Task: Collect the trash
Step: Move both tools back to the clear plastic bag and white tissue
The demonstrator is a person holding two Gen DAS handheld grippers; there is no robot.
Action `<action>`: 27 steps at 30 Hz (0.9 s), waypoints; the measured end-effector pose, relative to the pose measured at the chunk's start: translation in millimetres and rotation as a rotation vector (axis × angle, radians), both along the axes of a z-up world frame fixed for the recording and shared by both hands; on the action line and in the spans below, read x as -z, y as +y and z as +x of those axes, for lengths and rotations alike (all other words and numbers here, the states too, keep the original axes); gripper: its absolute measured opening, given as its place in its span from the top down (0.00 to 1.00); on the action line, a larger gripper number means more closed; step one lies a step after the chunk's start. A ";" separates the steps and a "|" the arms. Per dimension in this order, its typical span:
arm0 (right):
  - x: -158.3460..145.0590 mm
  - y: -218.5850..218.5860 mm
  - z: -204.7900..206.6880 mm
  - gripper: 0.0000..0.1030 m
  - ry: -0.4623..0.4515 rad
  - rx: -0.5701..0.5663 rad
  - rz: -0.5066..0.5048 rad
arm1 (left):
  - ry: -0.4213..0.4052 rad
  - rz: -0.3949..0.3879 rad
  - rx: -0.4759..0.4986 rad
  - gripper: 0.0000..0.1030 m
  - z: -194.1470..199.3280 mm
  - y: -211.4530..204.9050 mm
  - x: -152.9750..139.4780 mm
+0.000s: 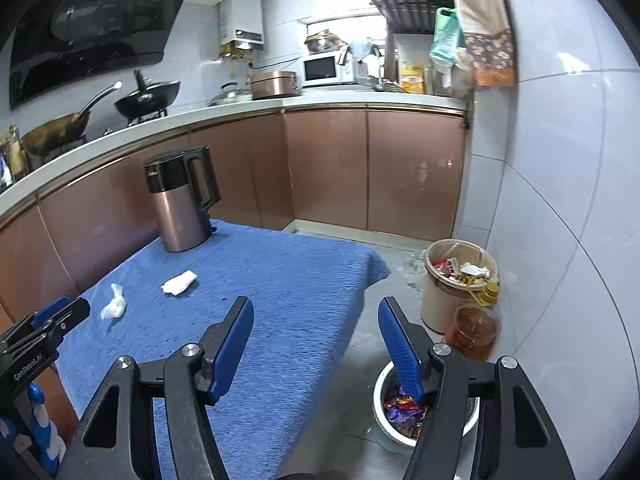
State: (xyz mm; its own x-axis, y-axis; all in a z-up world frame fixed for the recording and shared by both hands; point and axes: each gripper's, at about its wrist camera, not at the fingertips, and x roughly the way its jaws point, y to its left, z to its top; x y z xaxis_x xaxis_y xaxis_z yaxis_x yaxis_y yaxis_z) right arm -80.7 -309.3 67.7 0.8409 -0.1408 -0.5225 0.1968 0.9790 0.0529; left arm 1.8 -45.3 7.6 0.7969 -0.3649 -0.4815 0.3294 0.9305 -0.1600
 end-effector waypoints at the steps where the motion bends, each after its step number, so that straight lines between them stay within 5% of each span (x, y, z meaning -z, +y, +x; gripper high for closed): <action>1: 0.4 4.2 3.2 0.39 0.005 -0.011 -0.003 | 0.006 -0.002 -0.007 0.51 2.2 3.9 2.0; 18: 24.9 52.7 65.3 0.39 0.101 -0.148 -0.027 | 0.114 0.005 -0.110 0.51 51.2 49.2 43.3; 27: 55.0 79.8 139.4 0.39 0.191 -0.293 0.004 | 0.209 -0.073 -0.218 0.45 94.9 121.6 87.7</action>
State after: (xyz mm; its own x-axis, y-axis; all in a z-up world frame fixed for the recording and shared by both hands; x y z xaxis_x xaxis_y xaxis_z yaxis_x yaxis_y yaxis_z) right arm 58.7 -229.6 12.8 0.7321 0.0940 -0.6747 -0.0857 0.9953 0.0457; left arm 96.7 76.2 -80.1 0.7464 -0.2365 -0.6220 0.0766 0.9590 -0.2728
